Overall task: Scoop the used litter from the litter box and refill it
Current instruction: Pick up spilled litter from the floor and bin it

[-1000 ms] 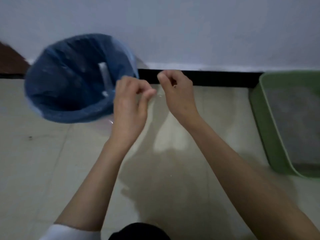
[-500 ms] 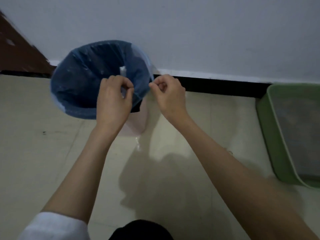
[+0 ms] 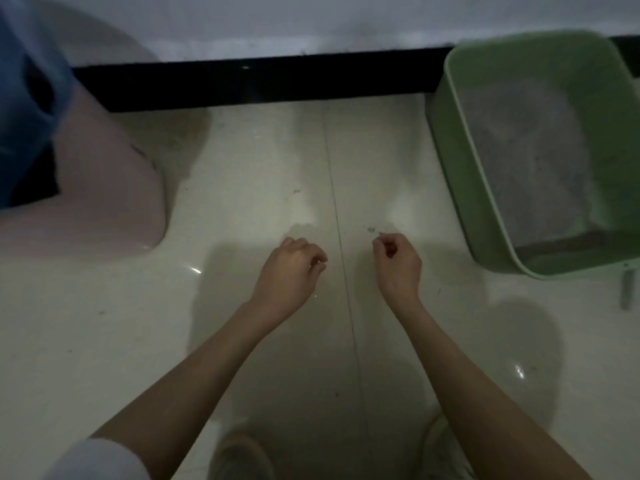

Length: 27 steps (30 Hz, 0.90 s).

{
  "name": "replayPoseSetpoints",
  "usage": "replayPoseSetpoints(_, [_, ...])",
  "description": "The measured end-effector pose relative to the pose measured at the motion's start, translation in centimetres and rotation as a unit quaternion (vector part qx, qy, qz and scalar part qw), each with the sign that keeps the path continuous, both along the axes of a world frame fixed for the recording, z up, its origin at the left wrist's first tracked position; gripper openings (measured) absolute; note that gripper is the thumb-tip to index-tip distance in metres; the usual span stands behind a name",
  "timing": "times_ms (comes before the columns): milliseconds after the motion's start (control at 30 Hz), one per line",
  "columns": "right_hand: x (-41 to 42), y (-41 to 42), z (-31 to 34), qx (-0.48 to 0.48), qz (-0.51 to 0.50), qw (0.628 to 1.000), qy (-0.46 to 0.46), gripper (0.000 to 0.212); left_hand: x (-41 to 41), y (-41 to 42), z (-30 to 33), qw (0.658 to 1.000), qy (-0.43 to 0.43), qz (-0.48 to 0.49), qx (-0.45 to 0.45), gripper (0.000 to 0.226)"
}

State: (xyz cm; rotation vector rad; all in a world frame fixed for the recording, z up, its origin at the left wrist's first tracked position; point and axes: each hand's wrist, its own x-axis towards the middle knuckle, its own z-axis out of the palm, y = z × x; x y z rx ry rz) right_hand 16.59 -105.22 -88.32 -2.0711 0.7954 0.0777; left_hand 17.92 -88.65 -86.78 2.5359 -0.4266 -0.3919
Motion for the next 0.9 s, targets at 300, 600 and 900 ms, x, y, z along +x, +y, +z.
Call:
replayPoseSetpoints(300, [1.2, -3.9, -5.0, -0.109, 0.003, 0.994, 0.011, 0.017, 4.7, -6.4, -5.7, 0.998, -0.004, -0.006, 0.059, 0.029])
replayPoseSetpoints(600, [0.4, -4.0, -6.6, -0.097, -0.018, 0.993, -0.069, 0.017, 6.1, -9.5, -7.5, 0.998, -0.055, 0.009, 0.001, 0.019])
replayPoseSetpoints(900, [0.2, -3.6, -7.7, -0.136, 0.008, 0.986, -0.096, 0.022, 5.6, -10.2, -8.9, 0.994, -0.11, 0.005, 0.002, 0.021])
